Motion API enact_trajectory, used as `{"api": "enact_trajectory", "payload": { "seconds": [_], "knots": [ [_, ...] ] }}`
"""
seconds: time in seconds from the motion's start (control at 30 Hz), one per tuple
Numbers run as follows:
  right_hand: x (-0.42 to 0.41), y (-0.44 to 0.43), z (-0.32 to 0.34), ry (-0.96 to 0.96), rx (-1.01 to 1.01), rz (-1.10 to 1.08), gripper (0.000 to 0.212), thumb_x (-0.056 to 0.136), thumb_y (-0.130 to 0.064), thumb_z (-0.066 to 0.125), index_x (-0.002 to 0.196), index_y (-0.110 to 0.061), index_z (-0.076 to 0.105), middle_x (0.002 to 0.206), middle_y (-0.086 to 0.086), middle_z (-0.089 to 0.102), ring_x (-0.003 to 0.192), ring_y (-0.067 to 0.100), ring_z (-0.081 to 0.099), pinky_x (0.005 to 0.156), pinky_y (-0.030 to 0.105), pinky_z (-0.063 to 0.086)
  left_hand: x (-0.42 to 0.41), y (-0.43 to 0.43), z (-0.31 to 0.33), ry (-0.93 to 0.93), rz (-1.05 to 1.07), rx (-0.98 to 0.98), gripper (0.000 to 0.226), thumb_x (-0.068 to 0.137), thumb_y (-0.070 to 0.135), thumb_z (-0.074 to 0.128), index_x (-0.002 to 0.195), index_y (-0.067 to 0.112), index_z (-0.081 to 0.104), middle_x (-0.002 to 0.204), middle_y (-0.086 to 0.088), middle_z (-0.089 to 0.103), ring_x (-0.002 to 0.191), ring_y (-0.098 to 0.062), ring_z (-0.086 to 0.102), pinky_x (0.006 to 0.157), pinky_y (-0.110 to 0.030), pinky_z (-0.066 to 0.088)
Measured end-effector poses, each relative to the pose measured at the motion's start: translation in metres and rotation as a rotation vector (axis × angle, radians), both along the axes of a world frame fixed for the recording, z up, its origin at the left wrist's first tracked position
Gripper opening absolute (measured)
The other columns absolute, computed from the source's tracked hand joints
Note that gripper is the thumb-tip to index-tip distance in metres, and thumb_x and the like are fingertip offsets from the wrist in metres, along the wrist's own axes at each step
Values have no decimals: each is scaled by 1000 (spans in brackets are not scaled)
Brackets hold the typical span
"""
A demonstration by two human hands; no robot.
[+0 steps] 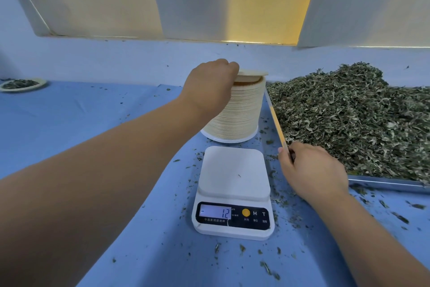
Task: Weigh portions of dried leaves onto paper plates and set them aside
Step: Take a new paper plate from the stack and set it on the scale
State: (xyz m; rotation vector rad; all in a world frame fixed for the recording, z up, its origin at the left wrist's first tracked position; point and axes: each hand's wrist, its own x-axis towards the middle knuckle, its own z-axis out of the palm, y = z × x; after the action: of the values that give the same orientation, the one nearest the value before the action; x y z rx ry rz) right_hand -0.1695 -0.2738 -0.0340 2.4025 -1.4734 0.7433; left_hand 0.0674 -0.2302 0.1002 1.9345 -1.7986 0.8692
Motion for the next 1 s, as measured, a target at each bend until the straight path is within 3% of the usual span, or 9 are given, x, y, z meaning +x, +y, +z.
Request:
{"api": "enact_trajectory", "payload": {
  "seconds": [0.2,0.37,0.5,0.57,0.63,0.77,0.9,1.0],
  "knots": [
    [0,1,1,6,7,-2,40,98,-55,31,82,-25,52,65,-11,46,69,19,49,51,28,32,3,2,-1,-27,-58,104,15,91,-1,44,82,11,45,70,-1,40,70,-26,44,59,-33,28],
    [0,2,1,6,12,0,39,98,-54,31,80,-25,50,64,-11,45,69,20,49,51,28,30,4,-1,13,243,-107,199,41,102,34,45,69,13,55,61,-4,52,62,-24,49,53,-31,32],
    [-1,2,1,-3,21,5,40,98,-54,32,82,-25,53,66,-9,48,71,20,50,52,28,33,4,-4,19,309,-76,250,42,100,26,48,59,17,49,58,-1,50,60,-24,48,52,-29,32],
    [-1,2,1,-6,19,5,41,98,-55,31,82,-25,54,66,-10,48,70,20,51,51,28,32,2,-5,18,303,-59,301,32,99,31,52,75,18,68,72,1,65,73,-23,59,62,-32,46],
    [-1,2,1,-6,17,4,42,97,-56,29,80,-25,53,65,-10,48,67,19,50,50,27,30,1,-7,17,337,-44,310,27,99,35,55,92,19,76,84,3,71,85,-22,62,76,-35,51],
    [-1,2,1,-5,15,5,43,97,-56,29,78,-25,51,64,-9,48,65,19,50,50,27,29,3,-10,20,697,-73,259,17,88,32,73,98,19,80,99,7,74,102,-16,64,93,-38,53],
    [-1,2,1,-3,16,3,42,98,-56,29,78,-25,51,64,-9,48,64,18,48,47,24,24,3,-12,20,887,-66,234,25,85,25,77,98,4,78,103,-5,75,103,-20,66,96,-39,54],
    [0,2,2,-5,24,-4,42,98,-56,30,78,-25,51,65,-9,49,63,18,48,48,25,26,2,-14,16,897,-75,199,21,86,26,76,92,6,78,99,0,74,102,-18,66,94,-35,54]
  ]
}}
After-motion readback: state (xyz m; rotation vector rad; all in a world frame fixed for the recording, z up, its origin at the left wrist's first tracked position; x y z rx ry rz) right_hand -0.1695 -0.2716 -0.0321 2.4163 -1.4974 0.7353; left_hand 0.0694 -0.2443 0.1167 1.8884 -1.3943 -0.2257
